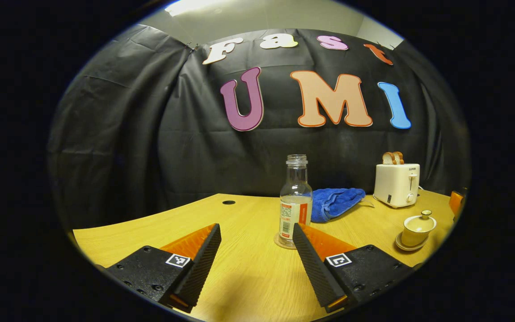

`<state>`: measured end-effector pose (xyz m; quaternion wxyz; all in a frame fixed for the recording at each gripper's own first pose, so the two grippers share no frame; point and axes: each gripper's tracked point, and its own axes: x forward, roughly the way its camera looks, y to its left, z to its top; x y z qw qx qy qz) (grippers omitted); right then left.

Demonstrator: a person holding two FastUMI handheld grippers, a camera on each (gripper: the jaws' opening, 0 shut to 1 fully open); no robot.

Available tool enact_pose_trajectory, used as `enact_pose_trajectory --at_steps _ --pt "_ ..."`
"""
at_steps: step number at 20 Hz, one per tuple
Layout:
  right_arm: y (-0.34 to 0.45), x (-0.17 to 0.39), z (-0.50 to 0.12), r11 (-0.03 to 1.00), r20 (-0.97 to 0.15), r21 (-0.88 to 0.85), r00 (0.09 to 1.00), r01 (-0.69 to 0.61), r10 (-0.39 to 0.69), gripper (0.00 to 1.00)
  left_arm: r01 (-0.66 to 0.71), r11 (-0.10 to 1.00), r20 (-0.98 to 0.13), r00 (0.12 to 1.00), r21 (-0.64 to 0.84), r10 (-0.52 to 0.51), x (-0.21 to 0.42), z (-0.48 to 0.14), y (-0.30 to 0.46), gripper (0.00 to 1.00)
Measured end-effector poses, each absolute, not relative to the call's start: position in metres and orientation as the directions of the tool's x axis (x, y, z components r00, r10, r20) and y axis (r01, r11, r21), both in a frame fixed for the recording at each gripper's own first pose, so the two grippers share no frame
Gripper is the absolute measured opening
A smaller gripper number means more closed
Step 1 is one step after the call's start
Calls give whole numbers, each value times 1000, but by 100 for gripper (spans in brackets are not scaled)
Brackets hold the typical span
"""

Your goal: Open the teacup lid with one hand, grasp the water bottle and pour water into the teacup with the other hand; after pouring, place the water bottle on the coaster and then close the teacup lid.

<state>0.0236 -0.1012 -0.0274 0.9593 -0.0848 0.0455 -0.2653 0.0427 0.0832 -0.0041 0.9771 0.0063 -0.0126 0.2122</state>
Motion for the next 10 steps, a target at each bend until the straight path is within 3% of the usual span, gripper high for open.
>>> enact_pose_trajectory --at_steps 4,5,6,8,9,10 --pt "-101 23 -27 845 -42 -187 855 501 -517 82 -411 912 27 911 6 411 43 -4 83 94" --pt "-101 23 -27 845 -42 -187 855 501 -516 77 -411 912 27 911 6 411 44 -4 84 94" --pt "-102 24 -28 845 -42 -186 855 501 -516 87 -410 912 27 912 7 410 43 -4 83 94" --pt "-102 24 -27 845 -42 -186 855 501 -516 77 -407 913 28 913 7 407 43 -3 83 94" --pt "-102 24 -27 845 -43 -187 855 501 -516 87 -407 913 27 913 7 407 43 -3 83 94" --pt "-101 24 -28 845 -42 -186 855 501 -516 77 -407 913 27 913 7 407 44 -3 84 94"
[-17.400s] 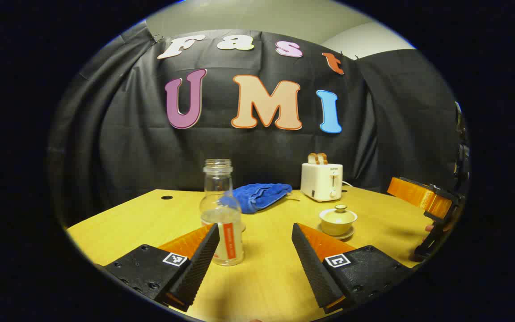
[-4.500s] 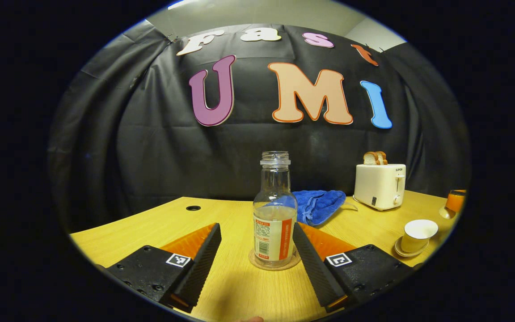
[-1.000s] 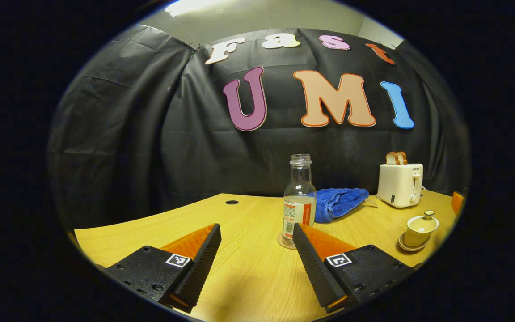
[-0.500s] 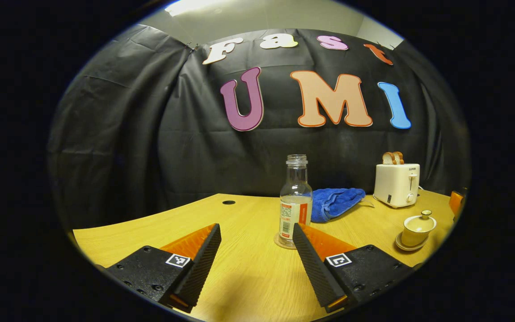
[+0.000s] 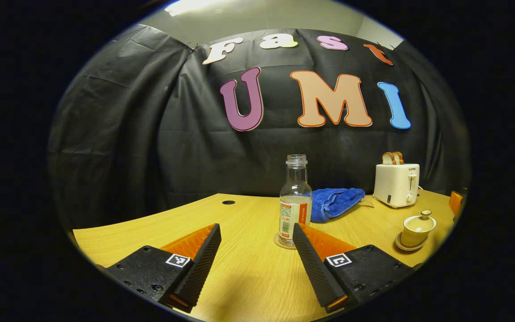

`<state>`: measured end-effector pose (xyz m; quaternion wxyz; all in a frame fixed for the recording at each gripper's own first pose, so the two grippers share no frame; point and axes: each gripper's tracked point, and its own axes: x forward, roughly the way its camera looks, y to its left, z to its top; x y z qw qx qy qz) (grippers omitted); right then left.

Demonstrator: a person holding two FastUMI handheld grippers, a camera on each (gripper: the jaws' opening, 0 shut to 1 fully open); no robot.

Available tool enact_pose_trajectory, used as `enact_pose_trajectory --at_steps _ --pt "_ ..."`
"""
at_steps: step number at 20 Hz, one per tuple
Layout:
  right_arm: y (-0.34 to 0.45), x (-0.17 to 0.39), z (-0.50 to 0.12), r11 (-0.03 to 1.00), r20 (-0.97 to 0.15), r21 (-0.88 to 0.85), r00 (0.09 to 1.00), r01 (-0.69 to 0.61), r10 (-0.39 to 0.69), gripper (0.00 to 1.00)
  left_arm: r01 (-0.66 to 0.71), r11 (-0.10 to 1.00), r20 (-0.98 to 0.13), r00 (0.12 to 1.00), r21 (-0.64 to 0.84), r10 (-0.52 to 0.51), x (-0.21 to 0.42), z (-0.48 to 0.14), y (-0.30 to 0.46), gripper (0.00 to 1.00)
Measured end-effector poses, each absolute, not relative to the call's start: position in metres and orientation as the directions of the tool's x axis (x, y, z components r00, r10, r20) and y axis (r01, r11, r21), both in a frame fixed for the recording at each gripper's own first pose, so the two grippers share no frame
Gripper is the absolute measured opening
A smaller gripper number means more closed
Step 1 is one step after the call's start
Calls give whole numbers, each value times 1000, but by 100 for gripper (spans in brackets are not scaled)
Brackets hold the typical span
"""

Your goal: Open the teacup lid with one hand, grasp the water bottle and pour water into the teacup with the other hand; after pouring, place the water bottle on the coaster and then close the teacup lid.

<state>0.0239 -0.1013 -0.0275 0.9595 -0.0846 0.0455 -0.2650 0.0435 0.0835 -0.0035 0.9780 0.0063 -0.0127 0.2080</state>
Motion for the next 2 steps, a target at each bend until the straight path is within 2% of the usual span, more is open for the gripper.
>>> enact_pose_trajectory --at_steps 2 --pt "-102 24 -27 845 -42 -186 856 501 -516 77 -407 914 27 913 7 406 43 -3 84 94"
